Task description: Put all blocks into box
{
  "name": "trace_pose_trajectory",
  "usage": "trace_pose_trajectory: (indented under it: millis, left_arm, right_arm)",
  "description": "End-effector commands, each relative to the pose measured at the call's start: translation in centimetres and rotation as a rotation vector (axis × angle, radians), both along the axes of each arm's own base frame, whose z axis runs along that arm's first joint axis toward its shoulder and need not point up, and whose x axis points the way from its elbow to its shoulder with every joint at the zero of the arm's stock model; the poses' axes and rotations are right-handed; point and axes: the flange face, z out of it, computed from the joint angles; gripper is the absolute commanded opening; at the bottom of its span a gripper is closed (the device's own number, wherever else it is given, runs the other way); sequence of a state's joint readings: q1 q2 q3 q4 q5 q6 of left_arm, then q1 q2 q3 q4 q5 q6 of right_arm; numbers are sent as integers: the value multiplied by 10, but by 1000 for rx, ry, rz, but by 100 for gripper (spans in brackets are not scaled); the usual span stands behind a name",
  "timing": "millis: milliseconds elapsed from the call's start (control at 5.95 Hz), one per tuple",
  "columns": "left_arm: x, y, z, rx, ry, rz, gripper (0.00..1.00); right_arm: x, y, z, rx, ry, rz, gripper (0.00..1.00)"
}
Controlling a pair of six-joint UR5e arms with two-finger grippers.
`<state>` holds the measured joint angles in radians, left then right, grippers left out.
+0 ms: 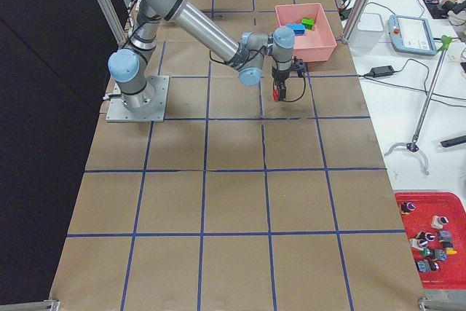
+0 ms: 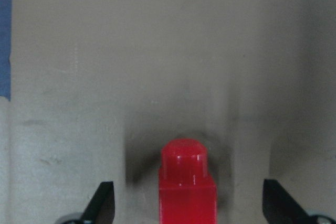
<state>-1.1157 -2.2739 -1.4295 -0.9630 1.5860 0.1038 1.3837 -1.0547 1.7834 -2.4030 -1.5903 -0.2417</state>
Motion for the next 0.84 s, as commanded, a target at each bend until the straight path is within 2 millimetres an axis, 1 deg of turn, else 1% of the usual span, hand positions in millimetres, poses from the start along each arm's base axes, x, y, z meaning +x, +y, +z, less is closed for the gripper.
trace_pose_trajectory:
  millis: [0, 168, 336, 504, 673]
  left_arm:
    - [-1, 1, 3, 8, 0, -1, 34]
    - [-1, 1, 4, 7, -2, -1, 29]
    - [0, -1, 25, -14, -17, -4, 29]
    - [0, -7, 70, -19, -16, -7, 29]
    - [-4, -20, 114, -3, 2, -21, 27]
  right_arm:
    - [1, -1, 5, -5, 3, -3, 58]
    - [1, -1, 1, 3, -5, -5, 26]
    - [2, 0, 3, 1, -12, -9, 9]
    - [2, -2, 8, -6, -11, -9, 6]
    - [-2, -16, 44, -62, 13, -11, 5]
